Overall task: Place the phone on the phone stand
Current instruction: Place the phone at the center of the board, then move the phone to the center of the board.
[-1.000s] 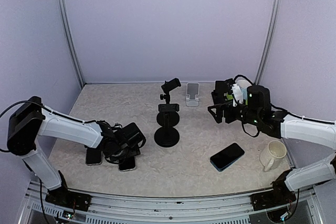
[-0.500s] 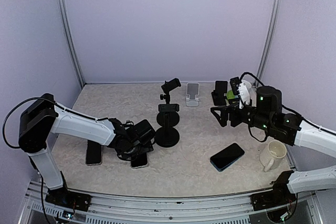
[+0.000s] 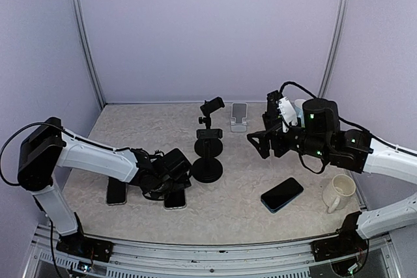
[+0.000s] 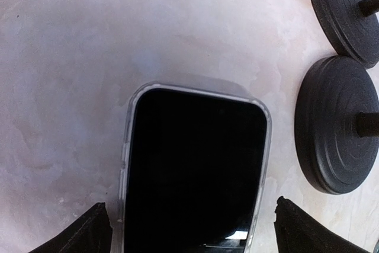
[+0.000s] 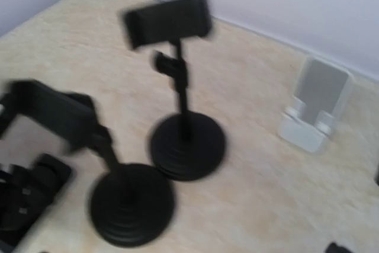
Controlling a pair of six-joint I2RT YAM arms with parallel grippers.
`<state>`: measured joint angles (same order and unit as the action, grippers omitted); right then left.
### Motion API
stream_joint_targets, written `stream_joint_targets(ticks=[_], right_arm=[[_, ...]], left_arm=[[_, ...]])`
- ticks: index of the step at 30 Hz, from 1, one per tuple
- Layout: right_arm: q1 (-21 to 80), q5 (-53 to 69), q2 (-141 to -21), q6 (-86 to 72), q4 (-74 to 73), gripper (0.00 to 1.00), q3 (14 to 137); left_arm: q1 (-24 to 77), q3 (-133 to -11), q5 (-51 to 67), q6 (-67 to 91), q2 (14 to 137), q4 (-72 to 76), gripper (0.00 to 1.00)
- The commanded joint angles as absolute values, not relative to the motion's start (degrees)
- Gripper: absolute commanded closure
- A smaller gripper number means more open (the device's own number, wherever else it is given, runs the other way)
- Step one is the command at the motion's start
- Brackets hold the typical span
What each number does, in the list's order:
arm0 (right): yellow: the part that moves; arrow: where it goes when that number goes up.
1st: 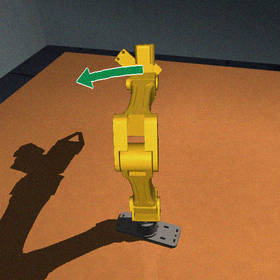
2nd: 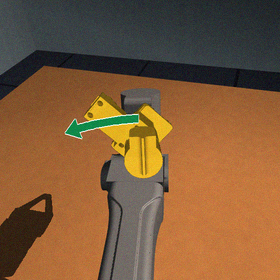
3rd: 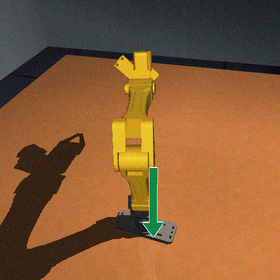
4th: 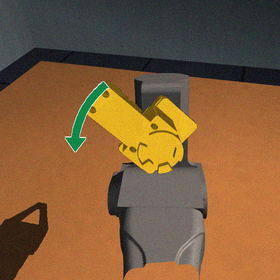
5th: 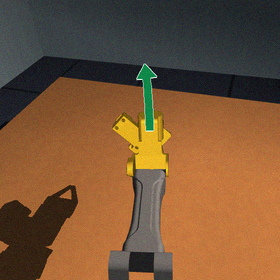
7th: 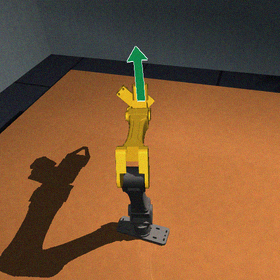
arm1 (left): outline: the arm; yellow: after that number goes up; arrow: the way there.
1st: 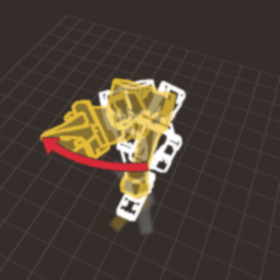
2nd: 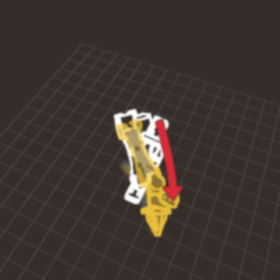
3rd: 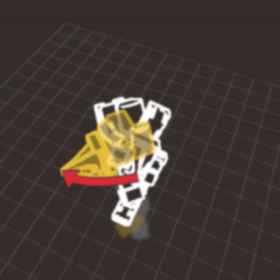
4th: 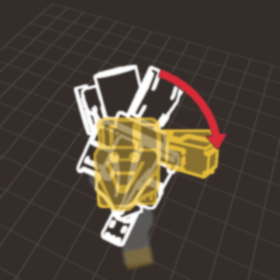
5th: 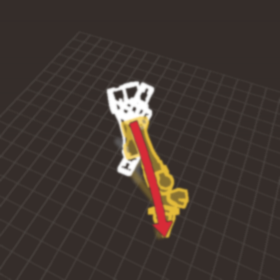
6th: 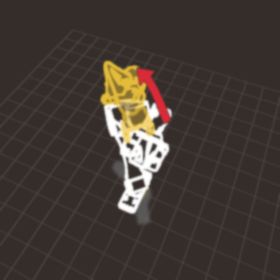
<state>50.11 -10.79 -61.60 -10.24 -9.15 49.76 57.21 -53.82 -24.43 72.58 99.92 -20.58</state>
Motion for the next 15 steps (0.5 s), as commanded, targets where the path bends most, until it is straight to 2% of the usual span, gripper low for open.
stream_joint_targets(ticks=[1,9,15], right_arm=[[56.29,-13.4,-63.37,-9.28,-12.41,0.0,54.56],[68.43,-13.84,-73.12,-8.51,-11.04,0.0,60.36],[71.97,-18.02,-81.8,-12.38,-11.55,0.0,65.68]], left_arm=[[57.79,-50.05,-23.8,74.15,94.75,-19.76,0.06],[57.91,-43.42,-27.72,75.03,84.2,-20.88,0.04],[57.75,-41.23,-34.53,76.85,75.26,-27.85,0.03]])
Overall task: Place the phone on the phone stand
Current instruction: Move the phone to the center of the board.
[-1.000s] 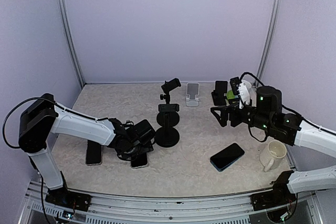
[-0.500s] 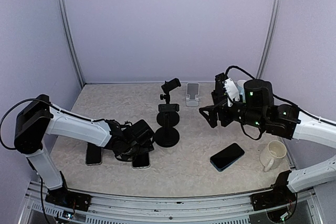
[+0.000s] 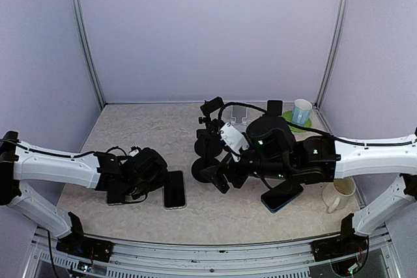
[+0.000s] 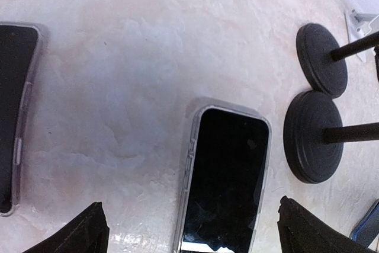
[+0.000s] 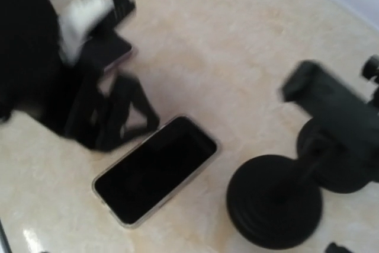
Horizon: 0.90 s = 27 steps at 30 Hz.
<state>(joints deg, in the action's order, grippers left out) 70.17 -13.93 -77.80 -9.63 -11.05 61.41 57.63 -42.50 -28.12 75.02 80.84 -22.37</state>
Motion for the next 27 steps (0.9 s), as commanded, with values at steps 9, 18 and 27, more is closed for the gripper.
stream_joint_targets(ticks=[9,18,27], right_arm=[[74.95,-21.9,-96.41,-22.45,-12.18,0.0,77.16],[73.69,-10.32,-104.85,-25.78,-12.51,0.0,85.03],[71.8,-9.99,-118.32,-36.28,-22.73,0.0,100.59]], left_arm=[[54.47,-36.36,-38.46,78.39,63.42,-33.74,0.02],[51.38,-32.08,-39.43,77.94,53.94,-35.28,0.02],[49.31,-33.85,-40.43,74.85,52.19,-37.3,0.02]])
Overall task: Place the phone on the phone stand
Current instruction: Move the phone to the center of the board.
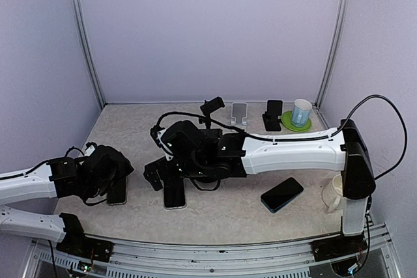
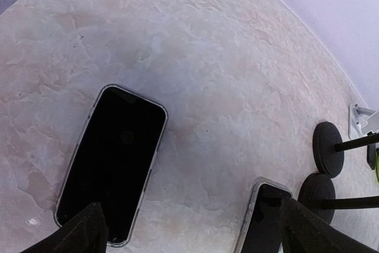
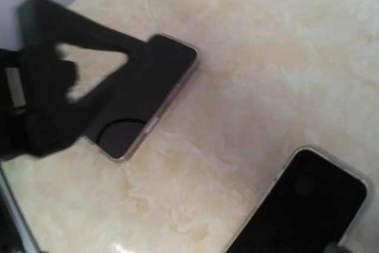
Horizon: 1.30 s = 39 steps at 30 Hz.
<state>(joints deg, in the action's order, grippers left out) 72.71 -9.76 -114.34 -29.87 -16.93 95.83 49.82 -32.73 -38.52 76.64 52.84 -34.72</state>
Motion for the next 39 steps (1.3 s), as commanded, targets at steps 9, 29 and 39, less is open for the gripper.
stream_joint_targets(ticks=[9,29,39], right_arm=[[69.41,-13.83,-126.31,-45.53,-29.61,0.0,108.12],[66.49,-17.6,-138.36,-48.0,-34.33,0.0,119.92],[66.53,-17.45,-141.99,-49.93,-36.21,0.0,121.73]], left_arm=[[48.7,-32.88,-40.95,74.64,49.28,-36.96,0.02],[48.45,-32.11,-41.32,74.48,48.43,-36.88,0.01],[48.43,-31.6,-41.97,74.62,47.48,-36.74,0.01]])
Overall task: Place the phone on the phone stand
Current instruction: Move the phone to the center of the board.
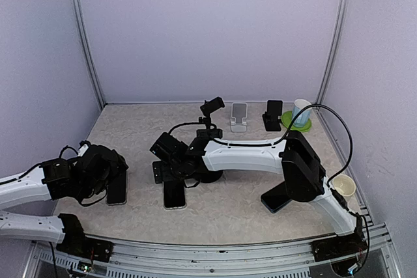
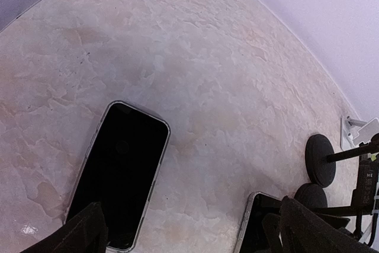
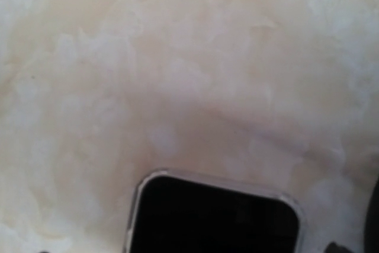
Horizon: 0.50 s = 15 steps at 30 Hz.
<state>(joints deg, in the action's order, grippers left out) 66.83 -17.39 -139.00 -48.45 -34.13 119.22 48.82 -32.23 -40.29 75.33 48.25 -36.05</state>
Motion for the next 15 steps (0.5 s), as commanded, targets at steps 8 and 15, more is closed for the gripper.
stream_joint_targets(ticks=[8,15], right_arm=[[66.7,-17.63,-144.81,-51.44,-38.53,0.0,124.61],[67.23,-18.33,-147.88,-51.61,-41.44,0.0,127.6]], left_arm=[[48.16,-31.56,-42.53,73.73,46.5,-36.51,0.01],[48.12,-30.56,-41.81,72.94,46.66,-34.08,0.01]])
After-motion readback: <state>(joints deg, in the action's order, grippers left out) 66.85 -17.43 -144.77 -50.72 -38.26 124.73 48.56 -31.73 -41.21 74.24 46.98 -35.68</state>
